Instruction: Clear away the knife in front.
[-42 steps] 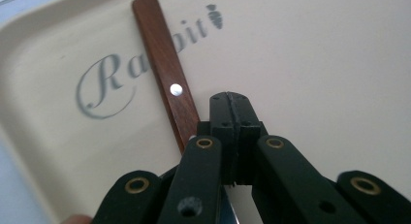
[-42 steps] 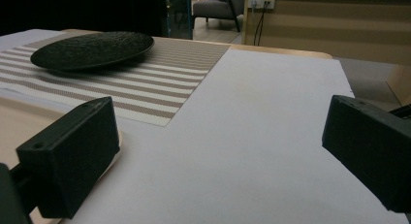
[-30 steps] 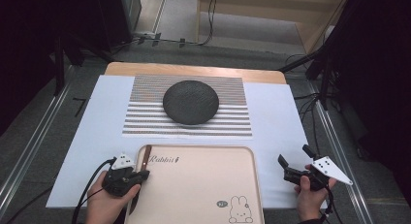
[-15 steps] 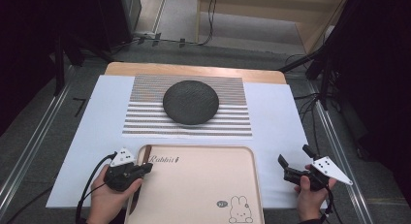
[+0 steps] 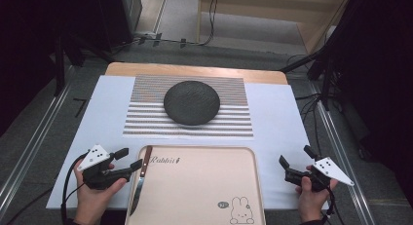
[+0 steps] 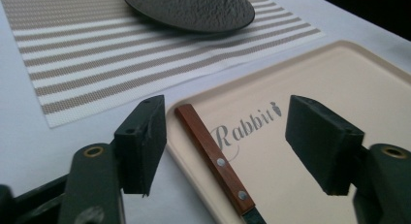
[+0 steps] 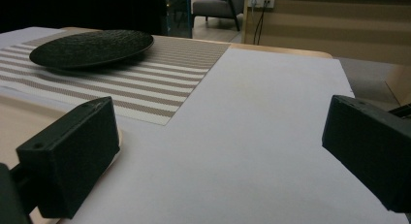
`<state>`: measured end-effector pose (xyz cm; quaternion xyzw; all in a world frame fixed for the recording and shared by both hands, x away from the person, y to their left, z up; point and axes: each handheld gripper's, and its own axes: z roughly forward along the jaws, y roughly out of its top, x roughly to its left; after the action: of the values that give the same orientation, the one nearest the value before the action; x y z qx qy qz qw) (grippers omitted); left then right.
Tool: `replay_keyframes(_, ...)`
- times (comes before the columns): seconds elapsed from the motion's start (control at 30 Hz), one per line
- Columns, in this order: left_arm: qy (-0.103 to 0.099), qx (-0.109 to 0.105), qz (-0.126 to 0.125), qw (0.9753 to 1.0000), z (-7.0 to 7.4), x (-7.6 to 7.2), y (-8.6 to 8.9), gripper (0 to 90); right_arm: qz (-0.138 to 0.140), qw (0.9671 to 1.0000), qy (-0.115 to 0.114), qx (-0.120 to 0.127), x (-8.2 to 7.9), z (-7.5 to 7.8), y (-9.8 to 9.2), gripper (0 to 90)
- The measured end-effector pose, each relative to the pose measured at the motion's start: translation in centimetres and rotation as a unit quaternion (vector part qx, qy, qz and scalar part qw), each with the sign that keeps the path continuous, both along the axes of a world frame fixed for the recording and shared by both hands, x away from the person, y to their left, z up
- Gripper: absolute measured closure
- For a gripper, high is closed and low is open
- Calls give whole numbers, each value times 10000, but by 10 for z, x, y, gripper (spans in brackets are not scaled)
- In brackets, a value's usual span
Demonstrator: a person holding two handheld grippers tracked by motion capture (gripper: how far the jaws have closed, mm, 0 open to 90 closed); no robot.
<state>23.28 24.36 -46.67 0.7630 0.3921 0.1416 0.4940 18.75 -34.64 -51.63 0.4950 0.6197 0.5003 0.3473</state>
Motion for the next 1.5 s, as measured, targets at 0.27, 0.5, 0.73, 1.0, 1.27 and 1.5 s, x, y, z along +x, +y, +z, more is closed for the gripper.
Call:
replay_keyframes(0.27,-183,-185,-58,9996,4,0,16,45,7,10000,3,-19,0,0,0,0)
replay_keyframes(0.5,-333,-187,-31,9993,5,-1,26,0,12,10000,12,-16,0,0,1,0)
replay_keyframes(0.73,-389,-121,114,9991,3,2,37,0,10,10000,13,-27,0,0,1,0)
replay_keyframes(1.0,-441,-110,316,9985,1,5,56,0,16,10000,13,-31,0,0,1,0)
replay_keyframes(1.27,-460,-57,493,9977,-3,10,74,0,8,10000,11,-26,0,0,1,0)
replay_keyframes(1.5,-497,-78,701,9963,-6,12,91,0,11,10000,11,-42,1,0,1,0)
